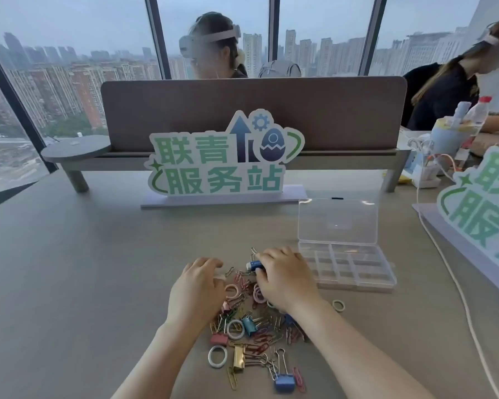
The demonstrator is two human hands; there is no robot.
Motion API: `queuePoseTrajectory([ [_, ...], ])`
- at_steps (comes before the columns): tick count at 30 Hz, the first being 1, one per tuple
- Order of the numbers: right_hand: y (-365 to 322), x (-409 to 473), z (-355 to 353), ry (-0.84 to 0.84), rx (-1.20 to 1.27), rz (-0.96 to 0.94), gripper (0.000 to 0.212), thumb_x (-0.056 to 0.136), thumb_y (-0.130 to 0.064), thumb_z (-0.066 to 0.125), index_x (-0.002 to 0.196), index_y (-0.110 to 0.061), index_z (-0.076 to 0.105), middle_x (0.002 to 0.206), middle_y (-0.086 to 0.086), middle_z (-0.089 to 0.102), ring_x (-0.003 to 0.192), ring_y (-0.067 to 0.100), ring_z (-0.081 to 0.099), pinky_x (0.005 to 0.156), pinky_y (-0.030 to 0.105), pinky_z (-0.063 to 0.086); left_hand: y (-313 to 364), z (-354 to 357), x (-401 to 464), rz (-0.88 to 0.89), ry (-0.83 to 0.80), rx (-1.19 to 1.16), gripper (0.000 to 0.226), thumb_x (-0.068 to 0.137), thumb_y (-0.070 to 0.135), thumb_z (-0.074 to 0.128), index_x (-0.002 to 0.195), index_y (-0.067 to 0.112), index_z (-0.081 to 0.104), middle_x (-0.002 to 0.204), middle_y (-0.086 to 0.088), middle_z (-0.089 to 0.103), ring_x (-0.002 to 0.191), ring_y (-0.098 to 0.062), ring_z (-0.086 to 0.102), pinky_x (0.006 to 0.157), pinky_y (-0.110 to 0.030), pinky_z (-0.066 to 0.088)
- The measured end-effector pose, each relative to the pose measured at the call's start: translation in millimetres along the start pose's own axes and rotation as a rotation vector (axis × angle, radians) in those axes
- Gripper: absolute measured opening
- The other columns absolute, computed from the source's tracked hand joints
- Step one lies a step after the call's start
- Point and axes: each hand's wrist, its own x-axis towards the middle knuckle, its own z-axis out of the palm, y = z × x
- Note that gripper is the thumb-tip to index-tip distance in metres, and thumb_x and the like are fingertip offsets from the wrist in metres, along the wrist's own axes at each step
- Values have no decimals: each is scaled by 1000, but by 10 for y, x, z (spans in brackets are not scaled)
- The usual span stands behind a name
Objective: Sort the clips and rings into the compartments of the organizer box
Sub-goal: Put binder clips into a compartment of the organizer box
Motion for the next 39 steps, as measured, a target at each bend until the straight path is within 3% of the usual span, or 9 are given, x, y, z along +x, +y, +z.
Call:
queuePoseTrajectory([
  [10,-27,88,115,25,-9,15,38,99,-24,37,131,-15,55,131,0,57,120,23,46,99,39,39,-109,3,46,-2,-27,-39,39,83,10,49,116,20,66,118,8,62,112,-14,51,87,-29,48],
  [19,-6,129,169,71,-24,9,25,97,-13,45,115,-16,62,118,0,60,112,24,48,93,38,41,-147,13,64,40,-5,-23,19,90,20,56,100,24,71,106,11,65,104,-11,52,77,-26,47],
  [23,33,89,116,108,-5,-2,23,100,-19,43,117,-16,58,119,1,60,113,25,48,93,38,40,-134,16,77,61,29,-9,19,91,20,54,101,24,69,107,11,65,101,-12,55,76,-26,46],
  [27,141,40,-35,207,39,3,22,101,-24,41,114,-18,57,114,-2,62,108,23,51,89,37,40,4,-35,121,100,80,6,19,94,23,54,106,27,68,107,12,66,98,-13,58,72,-27,45],
  [32,405,5,-258,297,61,49,20,100,-21,44,112,-16,59,108,-3,64,97,20,53,71,30,36,321,-73,191,211,105,-18,17,93,30,58,105,31,69,100,13,69,87,-11,62,66,-24,41],
  [39,788,-62,-422,310,117,195,15,99,-26,46,105,-18,58,106,-7,61,97,17,51,65,30,35,788,123,333,325,50,-42,19,95,37,53,107,32,67,100,11,68,84,-18,64,69,-31,52],
])
